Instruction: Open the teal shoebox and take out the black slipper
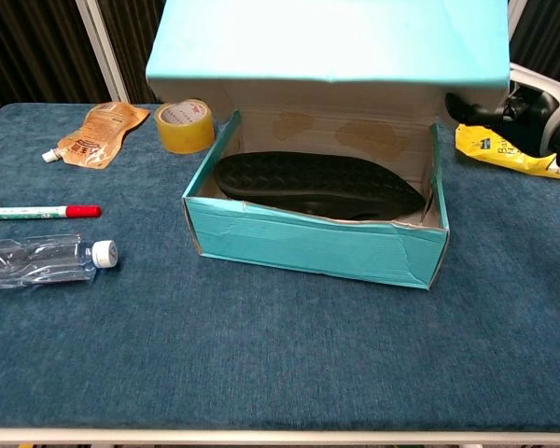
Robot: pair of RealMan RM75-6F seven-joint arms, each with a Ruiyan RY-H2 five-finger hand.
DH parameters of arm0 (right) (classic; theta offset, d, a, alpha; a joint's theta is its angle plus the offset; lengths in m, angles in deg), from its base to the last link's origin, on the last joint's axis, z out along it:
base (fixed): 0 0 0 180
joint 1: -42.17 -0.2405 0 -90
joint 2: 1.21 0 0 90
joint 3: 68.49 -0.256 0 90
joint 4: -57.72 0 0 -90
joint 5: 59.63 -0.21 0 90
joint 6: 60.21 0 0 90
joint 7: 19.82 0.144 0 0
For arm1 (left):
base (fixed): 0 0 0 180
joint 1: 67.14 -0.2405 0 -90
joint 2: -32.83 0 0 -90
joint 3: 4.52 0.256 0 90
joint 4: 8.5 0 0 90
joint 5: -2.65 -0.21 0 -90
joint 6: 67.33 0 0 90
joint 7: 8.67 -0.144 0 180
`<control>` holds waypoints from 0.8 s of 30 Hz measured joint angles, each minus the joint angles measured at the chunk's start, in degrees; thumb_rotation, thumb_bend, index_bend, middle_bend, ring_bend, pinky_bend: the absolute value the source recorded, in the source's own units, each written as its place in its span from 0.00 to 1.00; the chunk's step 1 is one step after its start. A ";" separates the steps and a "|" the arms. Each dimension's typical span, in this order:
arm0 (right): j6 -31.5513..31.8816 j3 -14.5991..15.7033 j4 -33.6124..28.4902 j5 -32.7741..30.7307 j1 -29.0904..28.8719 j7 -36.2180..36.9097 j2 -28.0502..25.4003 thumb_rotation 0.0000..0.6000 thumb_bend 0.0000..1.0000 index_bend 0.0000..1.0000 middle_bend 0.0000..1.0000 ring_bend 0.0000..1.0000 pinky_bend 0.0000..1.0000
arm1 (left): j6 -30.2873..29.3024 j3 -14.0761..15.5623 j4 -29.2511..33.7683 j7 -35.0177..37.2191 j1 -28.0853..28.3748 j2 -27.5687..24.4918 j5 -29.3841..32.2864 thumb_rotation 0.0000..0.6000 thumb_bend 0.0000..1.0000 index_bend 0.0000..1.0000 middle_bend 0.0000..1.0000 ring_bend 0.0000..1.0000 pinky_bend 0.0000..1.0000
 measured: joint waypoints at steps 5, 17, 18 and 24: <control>-9.62 -3.30 -7.67 -5.39 -1.64 9.01 -5.15 1.00 0.54 0.44 0.36 0.17 0.00 | 0.16 -0.04 0.26 -0.19 0.16 -0.24 -0.02 1.00 0.16 0.16 0.17 0.07 0.07; -26.15 -10.81 -11.41 -15.76 -5.48 15.37 -9.26 1.00 0.26 0.06 0.09 0.01 0.00 | 0.03 -0.04 1.18 -0.77 0.25 -0.92 -0.21 1.00 0.16 0.16 0.17 0.07 0.07; -26.28 -11.03 -11.15 -15.87 -5.71 14.44 -9.17 1.00 0.22 0.03 0.06 0.00 0.00 | 0.04 -0.04 1.24 -0.82 0.26 -0.98 -0.20 1.00 0.16 0.16 0.17 0.07 0.07; -26.29 -12.77 -7.30 -21.67 -7.11 5.63 -7.17 1.00 0.00 0.00 0.00 0.00 0.00 | 0.20 0.05 1.54 -0.86 0.37 -1.33 -0.33 1.00 0.16 0.16 0.17 0.07 0.07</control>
